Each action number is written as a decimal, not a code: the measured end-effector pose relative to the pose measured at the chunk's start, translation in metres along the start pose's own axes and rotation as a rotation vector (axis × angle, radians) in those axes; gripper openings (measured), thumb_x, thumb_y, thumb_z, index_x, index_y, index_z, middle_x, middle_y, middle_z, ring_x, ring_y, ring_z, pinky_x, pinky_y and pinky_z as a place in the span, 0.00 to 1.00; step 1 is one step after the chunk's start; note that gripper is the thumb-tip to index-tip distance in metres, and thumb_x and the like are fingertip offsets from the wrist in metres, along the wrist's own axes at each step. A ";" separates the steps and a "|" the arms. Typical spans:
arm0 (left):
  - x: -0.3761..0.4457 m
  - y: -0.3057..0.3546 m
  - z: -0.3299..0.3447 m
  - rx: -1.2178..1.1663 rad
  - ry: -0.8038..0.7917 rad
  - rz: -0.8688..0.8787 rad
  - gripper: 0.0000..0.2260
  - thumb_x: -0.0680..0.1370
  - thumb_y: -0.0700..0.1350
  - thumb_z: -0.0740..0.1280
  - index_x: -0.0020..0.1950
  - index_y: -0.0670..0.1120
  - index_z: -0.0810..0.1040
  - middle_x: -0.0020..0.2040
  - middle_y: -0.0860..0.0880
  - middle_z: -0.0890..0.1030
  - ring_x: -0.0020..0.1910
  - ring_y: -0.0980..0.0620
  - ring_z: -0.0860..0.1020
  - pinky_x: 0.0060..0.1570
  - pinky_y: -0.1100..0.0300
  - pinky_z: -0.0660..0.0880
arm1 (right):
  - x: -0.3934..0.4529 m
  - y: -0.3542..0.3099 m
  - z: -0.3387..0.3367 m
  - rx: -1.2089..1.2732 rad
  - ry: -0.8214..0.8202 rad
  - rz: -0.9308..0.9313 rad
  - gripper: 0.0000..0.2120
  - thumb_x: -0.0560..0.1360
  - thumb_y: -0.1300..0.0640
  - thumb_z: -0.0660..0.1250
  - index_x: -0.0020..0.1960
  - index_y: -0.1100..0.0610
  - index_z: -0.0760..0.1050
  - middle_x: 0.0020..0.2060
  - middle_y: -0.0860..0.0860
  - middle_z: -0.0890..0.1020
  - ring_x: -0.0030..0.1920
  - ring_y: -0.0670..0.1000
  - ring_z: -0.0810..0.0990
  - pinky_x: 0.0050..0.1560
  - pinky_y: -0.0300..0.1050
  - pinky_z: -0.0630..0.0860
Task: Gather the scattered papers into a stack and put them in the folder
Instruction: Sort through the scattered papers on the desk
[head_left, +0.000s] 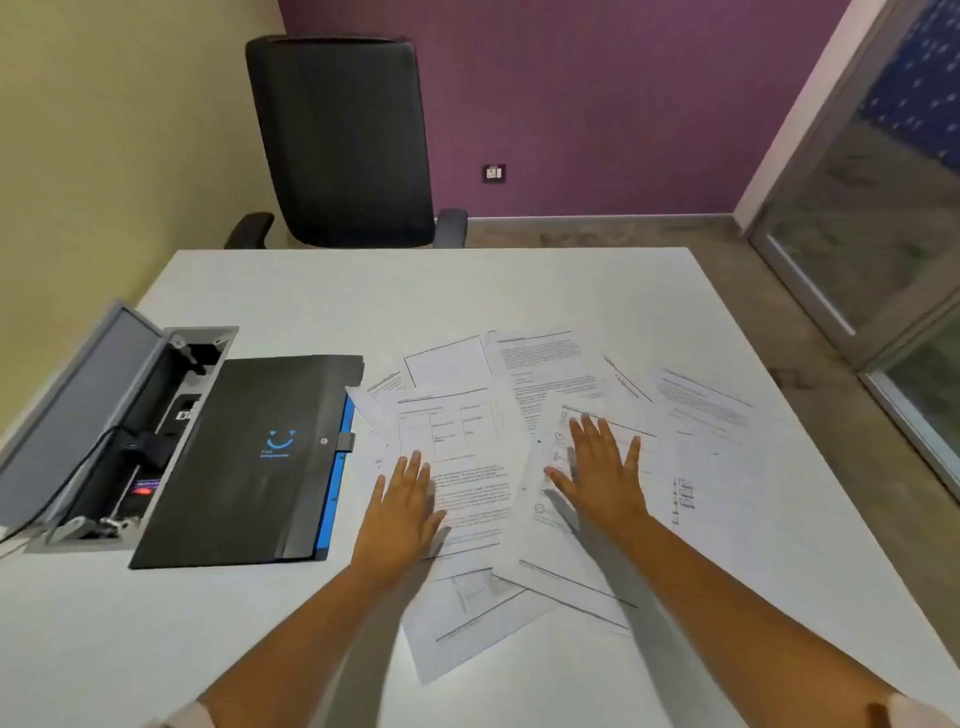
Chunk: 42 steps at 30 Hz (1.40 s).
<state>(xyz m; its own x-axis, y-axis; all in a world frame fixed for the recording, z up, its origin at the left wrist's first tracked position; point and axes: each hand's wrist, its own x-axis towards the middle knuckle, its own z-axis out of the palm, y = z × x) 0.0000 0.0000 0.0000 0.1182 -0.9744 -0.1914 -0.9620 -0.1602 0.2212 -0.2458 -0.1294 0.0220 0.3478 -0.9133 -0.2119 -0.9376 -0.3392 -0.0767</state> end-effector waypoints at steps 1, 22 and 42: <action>-0.004 -0.001 0.004 -0.008 -0.031 -0.022 0.49 0.61 0.69 0.19 0.76 0.45 0.41 0.75 0.48 0.37 0.77 0.47 0.41 0.73 0.53 0.39 | -0.006 -0.001 0.003 -0.003 -0.034 -0.002 0.55 0.55 0.29 0.14 0.76 0.53 0.38 0.77 0.51 0.42 0.76 0.53 0.39 0.72 0.63 0.37; -0.046 -0.003 0.045 0.011 -0.244 -0.173 0.37 0.76 0.64 0.49 0.75 0.46 0.36 0.77 0.48 0.38 0.76 0.46 0.39 0.74 0.47 0.42 | -0.055 0.015 0.039 0.224 -0.309 -0.113 0.28 0.77 0.57 0.55 0.75 0.51 0.53 0.77 0.49 0.48 0.77 0.49 0.47 0.75 0.56 0.46; -0.025 0.008 0.018 -0.499 0.098 -0.434 0.28 0.78 0.54 0.59 0.74 0.42 0.57 0.76 0.43 0.57 0.74 0.44 0.60 0.70 0.48 0.63 | -0.055 0.086 0.032 0.544 -0.012 0.766 0.18 0.77 0.52 0.57 0.60 0.61 0.74 0.60 0.60 0.76 0.61 0.62 0.72 0.61 0.51 0.66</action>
<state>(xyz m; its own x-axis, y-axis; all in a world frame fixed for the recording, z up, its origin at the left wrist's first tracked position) -0.0154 0.0262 -0.0104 0.5134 -0.8110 -0.2806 -0.5956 -0.5721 0.5639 -0.3459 -0.1012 -0.0036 -0.3613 -0.8407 -0.4032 -0.7843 0.5079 -0.3563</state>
